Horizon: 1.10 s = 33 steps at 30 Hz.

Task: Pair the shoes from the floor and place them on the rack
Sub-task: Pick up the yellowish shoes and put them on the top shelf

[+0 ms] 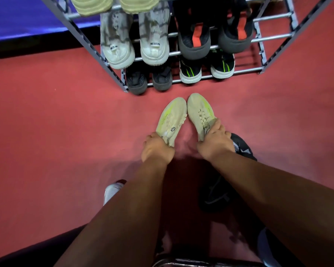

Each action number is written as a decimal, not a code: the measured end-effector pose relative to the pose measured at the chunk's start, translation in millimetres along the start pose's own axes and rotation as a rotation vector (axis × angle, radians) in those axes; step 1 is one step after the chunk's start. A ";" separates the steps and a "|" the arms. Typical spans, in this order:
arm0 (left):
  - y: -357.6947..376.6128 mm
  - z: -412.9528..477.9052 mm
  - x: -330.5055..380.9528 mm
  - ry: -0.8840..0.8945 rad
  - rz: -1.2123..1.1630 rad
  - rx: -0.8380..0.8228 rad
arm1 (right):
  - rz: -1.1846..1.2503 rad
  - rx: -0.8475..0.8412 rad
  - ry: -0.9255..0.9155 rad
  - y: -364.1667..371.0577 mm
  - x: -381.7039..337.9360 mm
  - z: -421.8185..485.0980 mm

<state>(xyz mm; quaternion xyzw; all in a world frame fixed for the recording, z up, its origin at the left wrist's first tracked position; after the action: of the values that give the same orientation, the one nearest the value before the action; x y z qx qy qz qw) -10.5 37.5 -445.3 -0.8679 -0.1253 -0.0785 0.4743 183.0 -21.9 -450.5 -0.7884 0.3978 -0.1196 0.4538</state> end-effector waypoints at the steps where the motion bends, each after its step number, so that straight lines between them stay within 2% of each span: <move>1: -9.2 -5.3 3.5 -0.021 -0.025 -0.004 | -0.001 -0.006 0.009 -9.9 -0.6 -2.6; 8: -77.5 -61.9 19.2 -0.071 -0.072 -0.097 | 0.074 -0.043 0.015 -94.9 -9.5 -36.8; 17: -213.3 -140.3 36.3 -0.011 -0.096 -0.126 | 0.002 0.026 -0.152 -237.5 -22.5 -123.4; 25: -332.2 -193.8 66.1 0.144 -0.102 0.022 | 0.151 0.241 -0.348 -340.2 -51.0 -205.6; 33: -412.6 -218.2 75.3 0.145 -0.132 0.292 | 0.429 0.489 -0.506 -366.7 -80.4 -230.5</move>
<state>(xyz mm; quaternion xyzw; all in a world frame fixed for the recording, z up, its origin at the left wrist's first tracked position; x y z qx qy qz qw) -62.7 78.4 22.8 -0.7718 -0.1573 -0.1528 0.5969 193.9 -6.2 -10.3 -0.5612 0.3888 0.0842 0.7258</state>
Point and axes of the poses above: each hand's wrist, its own z-axis towards the middle knuckle, its own y-axis out of the palm, x = y × z, the point moved 3 cm from there along z, towards the middle knuckle, and after that the axes turned 4 degrees about y, right-handed, at the moved point
